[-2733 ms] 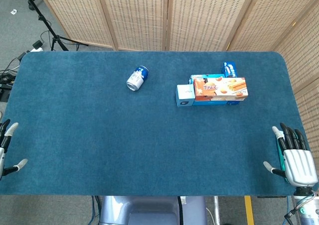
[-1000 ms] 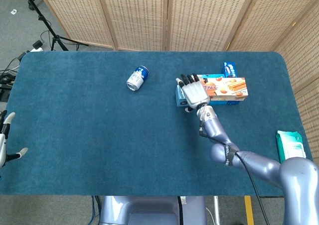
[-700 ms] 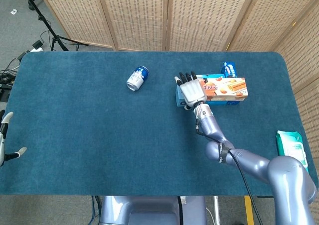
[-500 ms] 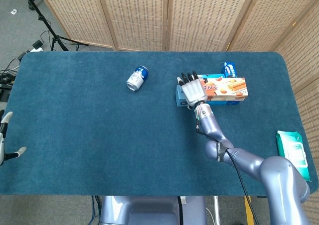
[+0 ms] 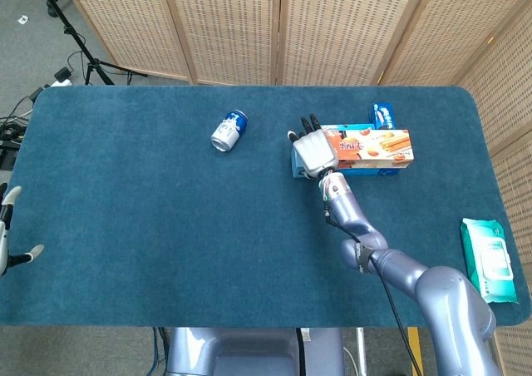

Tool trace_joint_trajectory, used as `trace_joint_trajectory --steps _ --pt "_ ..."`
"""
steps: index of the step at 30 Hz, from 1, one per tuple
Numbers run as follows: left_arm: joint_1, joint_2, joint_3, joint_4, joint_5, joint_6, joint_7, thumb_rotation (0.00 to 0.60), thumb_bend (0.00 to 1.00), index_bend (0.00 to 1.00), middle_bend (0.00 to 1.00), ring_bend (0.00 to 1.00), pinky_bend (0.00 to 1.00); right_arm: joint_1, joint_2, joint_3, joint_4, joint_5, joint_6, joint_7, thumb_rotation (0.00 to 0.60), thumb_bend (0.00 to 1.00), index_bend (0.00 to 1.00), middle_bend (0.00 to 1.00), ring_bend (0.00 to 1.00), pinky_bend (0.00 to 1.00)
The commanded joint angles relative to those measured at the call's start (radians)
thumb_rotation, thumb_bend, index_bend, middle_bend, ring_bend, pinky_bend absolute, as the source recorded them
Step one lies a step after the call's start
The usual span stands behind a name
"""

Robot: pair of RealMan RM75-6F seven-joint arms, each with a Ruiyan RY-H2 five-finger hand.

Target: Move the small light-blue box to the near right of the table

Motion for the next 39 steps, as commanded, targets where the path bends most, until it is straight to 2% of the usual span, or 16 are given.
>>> trace_joint_trajectory --steps 1,5,11,17,20,22,25,28,31,34,39 --pt "0.0 0.001 0.001 -0.001 0.0 -0.001 0.0 0.6 0.0 0.0 0.0 0.0 0.0 -0.006 -0.013 -0.009 0.04 -0.103 0.041 0.101 0.6 0.41 0.18 0.47 0.03 0.0" --pt "0.001 0.006 0.004 -0.007 0.006 0.002 -0.006 0.6 0.0 0.0 0.0 0.0 0.0 -0.017 0.041 -0.007 -0.037 -0.167 0.096 0.14 0.6 0.41 0.18 0.48 0.04 0.0" --pt "0.013 0.019 0.021 -0.021 0.049 0.025 -0.027 0.6 0.0 0.0 0.0 0.0 0.0 -0.089 0.251 0.012 -0.382 -0.231 0.213 0.161 0.6 0.41 0.18 0.47 0.04 0.0" --pt "0.029 0.033 0.039 -0.034 0.099 0.056 -0.054 0.6 0.0 0.0 0.0 0.0 0.0 -0.188 0.48 -0.017 -0.705 -0.298 0.306 0.129 0.6 0.45 0.18 0.47 0.05 0.0" --pt "0.033 0.039 0.044 -0.032 0.117 0.065 -0.074 0.6 0.0 0.0 0.0 0.0 0.0 -0.258 0.578 -0.062 -0.815 -0.349 0.356 0.132 0.6 0.52 0.18 0.47 0.05 0.0" --pt "0.032 0.04 0.044 -0.027 0.113 0.059 -0.08 0.6 0.0 0.0 0.0 0.0 0.0 -0.297 0.615 -0.09 -0.849 -0.386 0.387 0.143 0.6 0.57 0.18 0.47 0.06 0.0" --pt "0.032 0.04 0.052 -0.027 0.127 0.058 -0.081 0.6 0.0 0.0 0.0 0.0 0.0 -0.415 0.691 -0.195 -0.922 -0.48 0.481 0.129 0.6 0.62 0.18 0.47 0.08 0.02" --pt "0.036 0.041 0.058 -0.033 0.145 0.072 -0.081 0.6 0.0 0.0 0.0 0.0 0.0 -0.473 0.705 -0.245 -0.958 -0.49 0.491 0.088 0.6 0.66 0.18 0.47 0.09 0.03" --pt "0.043 0.044 0.065 -0.041 0.169 0.09 -0.084 0.6 0.0 0.0 0.0 0.0 0.0 -0.524 0.678 -0.285 -0.973 -0.462 0.473 0.032 0.6 0.67 0.18 0.46 0.1 0.04" --pt "0.048 0.046 0.069 -0.045 0.181 0.1 -0.088 0.6 0.0 0.0 0.0 0.0 0.0 -0.558 0.634 -0.29 -0.963 -0.45 0.478 -0.001 0.6 0.67 0.22 0.44 0.1 0.06" --pt "0.05 0.046 0.071 -0.043 0.186 0.102 -0.092 0.6 0.0 0.0 0.0 0.0 0.0 -0.586 0.579 -0.27 -0.941 -0.44 0.492 -0.035 0.6 0.76 0.23 0.44 0.12 0.07"
